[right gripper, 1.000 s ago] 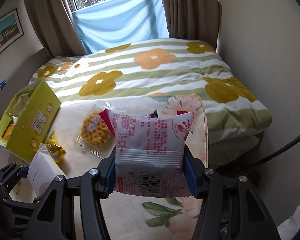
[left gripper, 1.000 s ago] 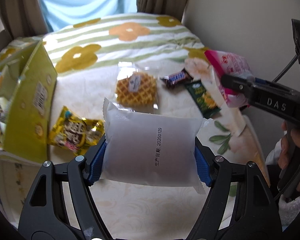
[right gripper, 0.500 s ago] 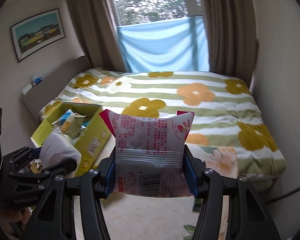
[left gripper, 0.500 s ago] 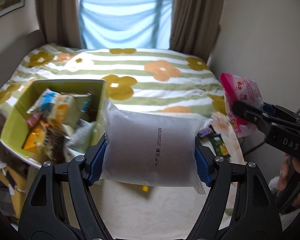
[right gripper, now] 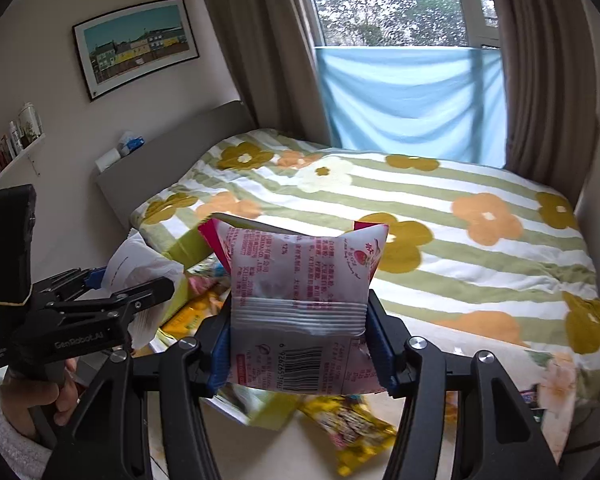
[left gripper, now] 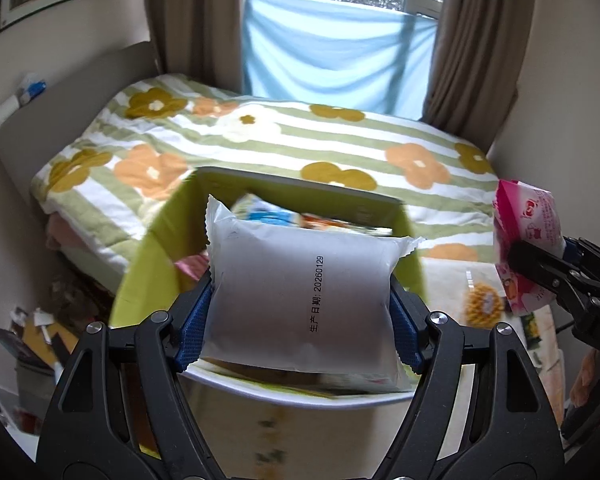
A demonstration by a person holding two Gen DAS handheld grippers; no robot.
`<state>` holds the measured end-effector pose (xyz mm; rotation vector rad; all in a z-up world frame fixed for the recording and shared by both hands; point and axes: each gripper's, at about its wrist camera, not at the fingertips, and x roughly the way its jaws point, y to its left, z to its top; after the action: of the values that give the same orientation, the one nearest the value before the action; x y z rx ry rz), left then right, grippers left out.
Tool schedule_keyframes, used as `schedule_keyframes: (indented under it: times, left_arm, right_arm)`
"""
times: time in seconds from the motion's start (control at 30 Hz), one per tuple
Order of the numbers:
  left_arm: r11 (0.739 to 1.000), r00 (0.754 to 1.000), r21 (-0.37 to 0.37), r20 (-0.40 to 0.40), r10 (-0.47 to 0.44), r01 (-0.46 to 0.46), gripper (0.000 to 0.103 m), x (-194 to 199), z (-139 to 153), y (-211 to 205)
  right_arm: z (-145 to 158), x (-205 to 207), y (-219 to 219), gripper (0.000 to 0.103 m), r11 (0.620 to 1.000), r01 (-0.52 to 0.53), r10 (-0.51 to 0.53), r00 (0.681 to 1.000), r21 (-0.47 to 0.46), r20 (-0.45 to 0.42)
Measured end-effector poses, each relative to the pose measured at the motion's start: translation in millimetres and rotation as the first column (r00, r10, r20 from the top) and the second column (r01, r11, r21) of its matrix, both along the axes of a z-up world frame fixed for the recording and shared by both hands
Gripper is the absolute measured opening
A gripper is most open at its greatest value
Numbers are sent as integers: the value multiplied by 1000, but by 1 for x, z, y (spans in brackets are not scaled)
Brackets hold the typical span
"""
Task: Organize snacks
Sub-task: 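Carry both packs into the yellow box and open both tools, then move both tools to the gold chocolate bag and the waffle pack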
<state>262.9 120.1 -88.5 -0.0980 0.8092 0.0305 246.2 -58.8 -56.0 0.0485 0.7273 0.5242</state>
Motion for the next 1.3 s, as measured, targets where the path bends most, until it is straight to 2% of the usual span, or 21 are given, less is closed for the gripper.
schedule_keyframes:
  times: [0.17, 0.3, 0.37, 0.43, 0.5, 0.7, 0.93, 1.03, 1.07, 1.1, 1.17, 1.3]
  left_arm:
    - [1000, 999, 14, -52, -5, 6, 73, 24, -22, 52]
    - [999, 994, 1, -104, -35, 35, 74, 42, -41, 76]
    - [998, 990, 3, -129, -64, 65, 78, 49, -50, 82]
    - [996, 987, 34, -140, -76, 81, 95, 51, -56, 82]
    - [994, 988, 64, -130, -82, 91, 98, 51, -57, 81]
    - [993, 986, 53, -139, -93, 101, 99, 48, -60, 86]
    - [995, 986, 48, -143, -83, 91, 99, 41, -56, 88]
    - [996, 988, 43, -135, -77, 84, 99, 39, -53, 90]
    - [996, 988, 42, -133, -73, 79, 99, 38, -53, 91]
    - [996, 989, 41, -132, -69, 75, 99, 37, -52, 93]
    - [997, 989, 38, -133, -63, 68, 99, 35, -52, 96]
    - [998, 990, 31, -132, -54, 59, 99, 29, -51, 99]
  right_arm:
    - [-13, 13, 50, 53, 1000, -23, 22, 999, -14, -32]
    - [-25, 18, 74, 53, 1000, -11, 9, 997, -29, -71]
    - [-32, 19, 82, 53, 999, -6, 2, 996, -41, -92]
    - [-38, 20, 86, 53, 999, 0, -6, 994, -54, -113]
    - [-46, 20, 90, 53, 998, 2, -11, 991, -68, -133]
    - [-63, 18, 93, 54, 995, -4, -15, 981, -100, -192]
    - [-66, 25, 109, 57, 996, -38, 20, 976, -81, -215]
    - [-69, 26, 118, 63, 993, -38, 13, 976, -111, -219]
    - [-70, 25, 120, 72, 992, -34, 8, 978, -120, -210]
    - [-70, 25, 120, 88, 991, -29, 3, 980, -129, -197]
    - [-70, 21, 119, 100, 989, -26, 2, 986, -143, -168]
    - [-65, 16, 115, 101, 990, -22, 3, 991, -136, -134]
